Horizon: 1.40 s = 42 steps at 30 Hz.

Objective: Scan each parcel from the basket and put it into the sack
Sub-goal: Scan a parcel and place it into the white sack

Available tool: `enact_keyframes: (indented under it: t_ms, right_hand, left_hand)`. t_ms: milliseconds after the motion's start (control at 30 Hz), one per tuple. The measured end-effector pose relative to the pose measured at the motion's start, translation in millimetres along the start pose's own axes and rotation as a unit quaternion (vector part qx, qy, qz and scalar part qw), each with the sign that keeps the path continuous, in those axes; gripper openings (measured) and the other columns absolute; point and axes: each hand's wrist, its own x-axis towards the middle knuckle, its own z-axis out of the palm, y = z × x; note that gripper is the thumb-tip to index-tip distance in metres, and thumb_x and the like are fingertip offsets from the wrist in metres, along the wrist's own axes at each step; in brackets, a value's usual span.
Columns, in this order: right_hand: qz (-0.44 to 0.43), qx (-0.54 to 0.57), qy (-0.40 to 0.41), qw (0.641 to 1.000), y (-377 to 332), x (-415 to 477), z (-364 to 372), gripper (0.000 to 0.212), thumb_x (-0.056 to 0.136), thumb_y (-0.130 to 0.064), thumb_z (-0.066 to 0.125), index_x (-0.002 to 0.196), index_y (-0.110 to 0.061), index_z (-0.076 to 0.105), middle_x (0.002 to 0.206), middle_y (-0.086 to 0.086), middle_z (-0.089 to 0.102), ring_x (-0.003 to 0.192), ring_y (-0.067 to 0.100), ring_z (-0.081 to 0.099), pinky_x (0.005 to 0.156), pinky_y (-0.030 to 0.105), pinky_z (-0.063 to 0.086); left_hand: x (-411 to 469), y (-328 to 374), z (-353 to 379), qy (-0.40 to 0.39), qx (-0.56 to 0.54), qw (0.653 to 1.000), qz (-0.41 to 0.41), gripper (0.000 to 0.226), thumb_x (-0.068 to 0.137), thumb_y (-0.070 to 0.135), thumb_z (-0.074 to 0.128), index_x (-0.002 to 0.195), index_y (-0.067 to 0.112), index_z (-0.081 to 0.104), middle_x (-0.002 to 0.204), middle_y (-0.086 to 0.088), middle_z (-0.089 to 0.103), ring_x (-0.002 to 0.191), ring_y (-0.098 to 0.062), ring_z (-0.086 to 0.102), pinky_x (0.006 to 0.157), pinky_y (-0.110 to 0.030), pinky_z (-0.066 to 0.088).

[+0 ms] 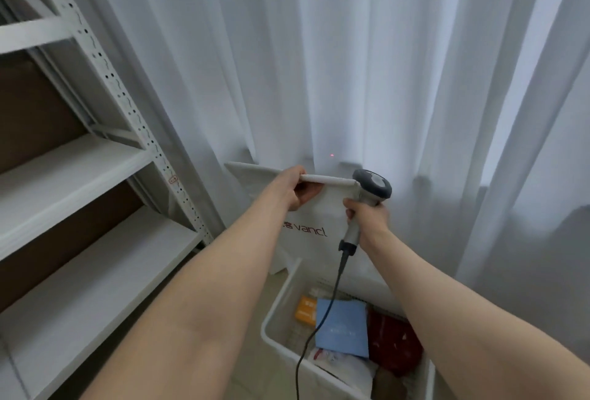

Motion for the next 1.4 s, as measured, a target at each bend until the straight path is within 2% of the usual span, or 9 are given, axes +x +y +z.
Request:
enact_keyframes:
  t_ms: [100,267,367,500,700,867,1000,1167,1400]
  right_hand:
    - [0.043,0.062,-0.001,0.997,-3,-10,11,0.017,0.079,0.01,0.055,0.082,-0.006,0.056,0.065,0.009,0.053,0.055,0.02,0.05,0.057,0.031,0.044]
    - [0.131,0.098,-0.008,0.986,17,-19,10,0.027,0.089,0.001,0.058,0.111,-0.01,0.049,0.096,0.009,0.053,0.082,0.027,0.057,0.078,0.038,0.055]
    - [0.142,0.07,-0.014,0.987,29,-22,11,0.034,0.088,-0.002,0.064,0.117,-0.009,0.05,0.099,0.011,0.055,0.081,0.024,0.057,0.075,0.036,0.053]
    - [0.136,0.061,-0.036,0.988,26,-30,22,0.032,0.085,-0.002,0.067,0.115,-0.006,0.056,0.101,0.015,0.062,0.073,0.022,0.061,0.065,0.033,0.054]
    - [0.052,0.037,-0.066,0.996,1,-35,33,0.033,0.084,-0.003,0.071,0.112,-0.006,0.054,0.096,0.012,0.059,0.085,0.022,0.059,0.071,0.033,0.055]
    - [-0.005,0.086,-0.071,0.994,-14,-39,41,0.022,0.084,-0.003,0.071,0.096,-0.014,0.056,0.091,0.007,0.061,0.073,0.019,0.06,0.066,0.028,0.05]
    - [-0.013,0.121,-0.078,0.99,-21,-39,39,0.021,0.085,-0.005,0.07,0.095,-0.016,0.056,0.093,0.004,0.063,0.07,0.018,0.061,0.062,0.025,0.048]
    - [-0.013,0.123,-0.049,0.991,-28,-37,37,0.028,0.082,-0.011,0.075,0.105,-0.012,0.058,0.094,0.005,0.062,0.074,0.016,0.059,0.061,0.025,0.048]
    - [0.005,0.187,-0.065,0.98,-45,-33,29,0.027,0.083,-0.014,0.075,0.105,-0.014,0.058,0.089,0.002,0.065,0.069,0.014,0.06,0.061,0.023,0.052]
  left_hand:
    - [-6,10,-14,0.024,0.042,0.998,0.03,0.014,0.083,-0.003,0.04,0.073,0.002,0.049,0.072,-0.011,0.052,0.064,-0.021,0.054,0.063,-0.038,0.057]
    - [8,11,-68,0.106,0.052,0.991,0.057,0.025,0.08,-0.009,0.032,0.093,0.0,0.052,0.086,-0.012,0.057,0.071,-0.025,0.057,0.069,-0.037,0.056]
    - [19,14,-97,0.127,0.108,0.981,0.101,0.034,0.075,-0.014,0.041,0.103,0.0,0.054,0.105,-0.017,0.063,0.081,-0.025,0.06,0.063,-0.035,0.056]
    - [17,28,-114,0.136,0.256,0.936,0.201,0.034,0.074,-0.014,0.057,0.096,0.011,0.061,0.092,-0.012,0.064,0.083,-0.025,0.062,0.077,-0.034,0.054]
    - [8,47,-119,0.101,0.421,0.874,0.222,0.031,0.078,-0.011,0.045,0.064,0.015,0.058,0.067,-0.005,0.055,0.069,-0.019,0.052,0.054,-0.023,0.04]
    - [-6,60,-110,-0.002,0.492,0.845,0.208,0.038,0.087,-0.013,0.033,0.071,0.01,0.058,0.068,-0.005,0.053,0.047,-0.009,0.054,0.035,-0.011,0.037]
    - [-16,67,-101,-0.059,0.501,0.84,0.203,0.04,0.089,-0.015,0.028,0.07,0.008,0.054,0.066,-0.006,0.052,0.035,0.003,0.052,0.036,-0.01,0.039]
    - [-13,74,-93,-0.106,0.555,0.804,0.186,0.042,0.081,-0.014,0.03,0.069,0.013,0.059,0.072,-0.004,0.058,0.068,-0.015,0.055,0.06,-0.022,0.043]
    - [-13,83,-89,-0.101,0.591,0.772,0.21,0.038,0.082,-0.013,0.035,0.068,0.014,0.058,0.075,-0.003,0.06,0.072,-0.014,0.054,0.065,-0.024,0.044]
